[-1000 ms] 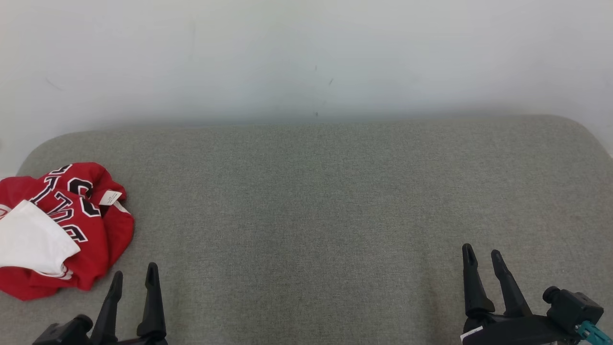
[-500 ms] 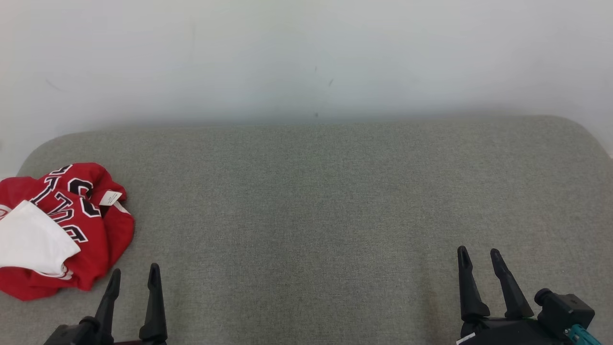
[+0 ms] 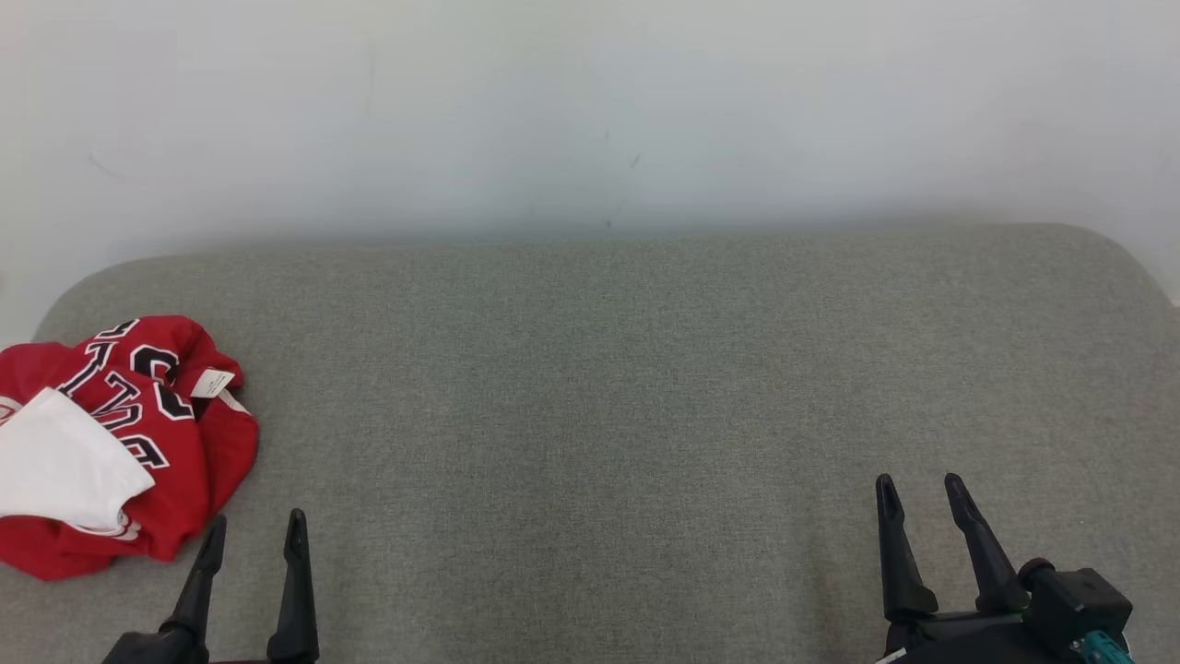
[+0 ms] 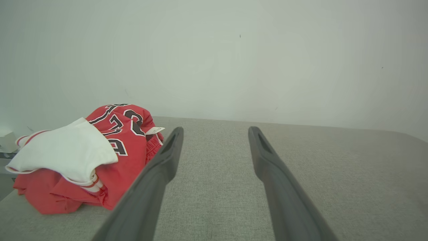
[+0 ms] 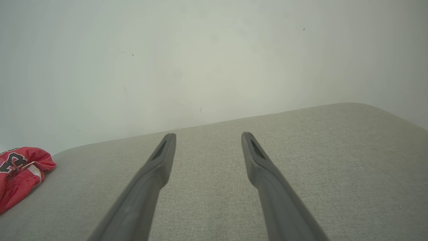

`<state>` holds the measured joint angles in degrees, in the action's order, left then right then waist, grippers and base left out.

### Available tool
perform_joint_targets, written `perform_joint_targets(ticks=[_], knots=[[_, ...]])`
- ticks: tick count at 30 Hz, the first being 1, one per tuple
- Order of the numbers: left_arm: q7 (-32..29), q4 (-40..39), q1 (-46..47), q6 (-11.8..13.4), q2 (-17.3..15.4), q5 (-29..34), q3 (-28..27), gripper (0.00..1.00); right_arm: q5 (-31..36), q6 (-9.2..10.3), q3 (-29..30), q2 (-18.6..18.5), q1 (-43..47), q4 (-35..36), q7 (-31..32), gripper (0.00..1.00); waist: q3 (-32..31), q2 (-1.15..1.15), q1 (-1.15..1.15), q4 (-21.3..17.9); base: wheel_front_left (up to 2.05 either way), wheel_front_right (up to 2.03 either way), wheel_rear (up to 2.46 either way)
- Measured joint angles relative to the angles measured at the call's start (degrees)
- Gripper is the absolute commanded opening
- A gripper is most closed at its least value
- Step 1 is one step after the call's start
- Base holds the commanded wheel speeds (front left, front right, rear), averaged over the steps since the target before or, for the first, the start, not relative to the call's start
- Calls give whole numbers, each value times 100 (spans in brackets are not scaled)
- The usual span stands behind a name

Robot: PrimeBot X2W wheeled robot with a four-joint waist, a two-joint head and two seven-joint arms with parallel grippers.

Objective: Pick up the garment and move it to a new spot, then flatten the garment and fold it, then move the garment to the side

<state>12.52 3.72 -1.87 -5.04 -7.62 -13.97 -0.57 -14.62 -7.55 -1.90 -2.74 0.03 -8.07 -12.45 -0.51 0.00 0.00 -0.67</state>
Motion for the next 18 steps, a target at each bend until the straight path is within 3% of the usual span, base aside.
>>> perform_joint_targets(ticks=[18], knots=[[46,-135,-112,-94,-103,330,-67,100,513,0,110,-4,113,164,-15,100,-23,0,0,-9,0,0,0]])
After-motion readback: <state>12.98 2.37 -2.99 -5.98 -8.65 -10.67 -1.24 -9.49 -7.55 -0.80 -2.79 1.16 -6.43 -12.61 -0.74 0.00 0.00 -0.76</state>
